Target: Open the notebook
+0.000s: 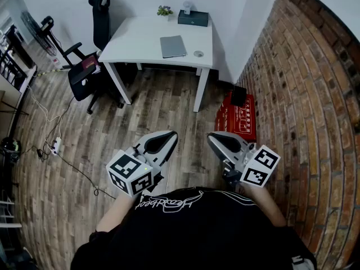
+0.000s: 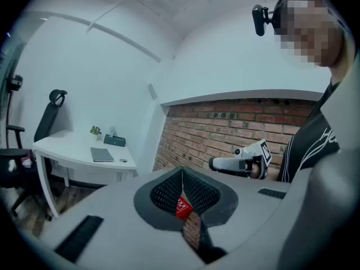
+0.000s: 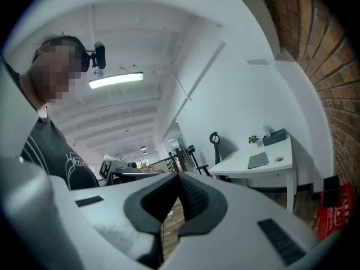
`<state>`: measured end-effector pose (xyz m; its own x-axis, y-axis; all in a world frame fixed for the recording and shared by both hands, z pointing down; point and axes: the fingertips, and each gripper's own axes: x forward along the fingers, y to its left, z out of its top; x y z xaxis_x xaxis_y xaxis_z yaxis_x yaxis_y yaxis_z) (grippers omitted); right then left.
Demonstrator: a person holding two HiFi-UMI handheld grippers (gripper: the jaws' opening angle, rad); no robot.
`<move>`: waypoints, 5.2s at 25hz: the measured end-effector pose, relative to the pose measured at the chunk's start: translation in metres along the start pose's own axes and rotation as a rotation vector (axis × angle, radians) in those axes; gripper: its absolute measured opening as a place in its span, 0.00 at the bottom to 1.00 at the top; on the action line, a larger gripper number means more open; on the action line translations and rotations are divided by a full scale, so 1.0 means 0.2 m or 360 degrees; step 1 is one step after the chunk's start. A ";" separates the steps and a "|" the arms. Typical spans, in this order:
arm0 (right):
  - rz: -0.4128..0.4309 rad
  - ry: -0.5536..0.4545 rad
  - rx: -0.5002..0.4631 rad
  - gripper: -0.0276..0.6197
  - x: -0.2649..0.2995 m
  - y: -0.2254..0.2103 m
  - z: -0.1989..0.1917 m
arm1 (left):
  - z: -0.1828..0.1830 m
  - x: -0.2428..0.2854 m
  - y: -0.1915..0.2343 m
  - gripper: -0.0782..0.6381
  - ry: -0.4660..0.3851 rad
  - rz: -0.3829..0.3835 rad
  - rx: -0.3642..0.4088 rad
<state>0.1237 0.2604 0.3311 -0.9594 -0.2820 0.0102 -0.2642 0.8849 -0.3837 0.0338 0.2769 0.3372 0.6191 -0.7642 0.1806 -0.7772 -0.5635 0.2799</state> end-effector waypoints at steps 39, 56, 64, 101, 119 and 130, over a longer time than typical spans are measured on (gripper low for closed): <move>-0.0014 -0.0077 0.0138 0.05 0.55 -0.52 0.00 | 0.04 0.16 0.81 0.55 0.0088 0.0258 0.0154; -0.0107 0.0034 0.0047 0.05 0.97 -1.57 0.34 | 0.37 1.04 1.61 0.58 0.0226 0.0382 0.0256; -0.0161 0.0082 0.0040 0.05 1.02 -1.70 0.34 | 0.29 1.25 1.79 0.58 0.0351 0.0375 0.0320; -0.0515 0.0058 0.0349 0.05 1.01 -2.39 0.35 | -0.28 2.16 2.46 0.58 0.0903 0.0309 0.0468; -0.0554 0.0084 0.0398 0.05 0.96 -2.40 0.30 | -0.31 2.17 2.49 0.48 0.0939 0.0392 0.0488; -0.0538 0.0079 0.0382 0.05 0.95 -2.36 0.30 | -0.26 2.16 2.42 0.29 0.0904 0.0350 0.0477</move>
<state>0.0724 -0.2331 0.4590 -0.8276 -0.5185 0.2149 -0.5403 0.6322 -0.5553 -0.0695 -0.3096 0.6003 0.3421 -0.6339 0.6936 -0.8386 -0.5390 -0.0790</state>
